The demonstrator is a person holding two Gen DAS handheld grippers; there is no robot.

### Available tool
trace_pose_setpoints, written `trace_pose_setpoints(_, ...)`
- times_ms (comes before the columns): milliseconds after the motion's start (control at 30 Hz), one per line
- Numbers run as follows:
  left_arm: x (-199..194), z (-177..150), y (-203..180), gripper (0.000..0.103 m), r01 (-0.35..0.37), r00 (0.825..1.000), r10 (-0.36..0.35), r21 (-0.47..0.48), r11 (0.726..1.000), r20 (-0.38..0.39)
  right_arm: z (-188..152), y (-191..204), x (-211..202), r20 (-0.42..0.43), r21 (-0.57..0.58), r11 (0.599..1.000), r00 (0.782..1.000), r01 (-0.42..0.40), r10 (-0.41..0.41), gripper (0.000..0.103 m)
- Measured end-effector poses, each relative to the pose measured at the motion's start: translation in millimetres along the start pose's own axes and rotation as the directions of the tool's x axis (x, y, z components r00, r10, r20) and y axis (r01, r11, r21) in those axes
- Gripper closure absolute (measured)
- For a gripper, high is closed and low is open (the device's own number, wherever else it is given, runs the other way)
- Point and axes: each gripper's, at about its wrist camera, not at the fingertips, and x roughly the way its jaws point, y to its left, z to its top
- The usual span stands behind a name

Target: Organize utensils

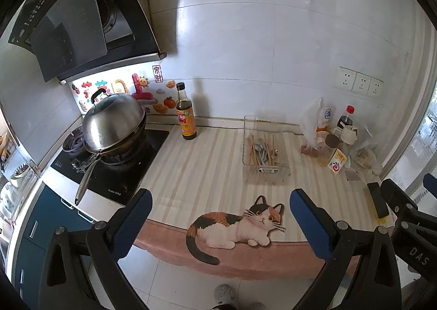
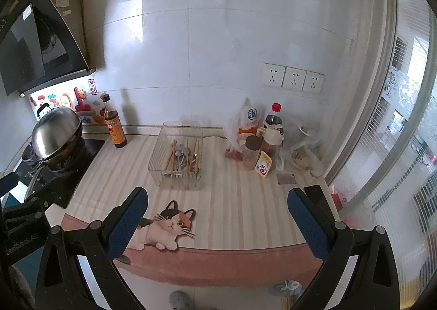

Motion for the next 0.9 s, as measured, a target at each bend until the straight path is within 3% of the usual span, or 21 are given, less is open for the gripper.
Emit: trace_pose_setpoints(900, 0.0, -5.2, 11.9, 0.000, -0.012, 1.000, 0.012, -0.005, 1.000, -0.013, -5.6, 4.2, 4.2, -0.012, -0.004, 1.000, 1.000, -0.014, 0.014, 0.000)
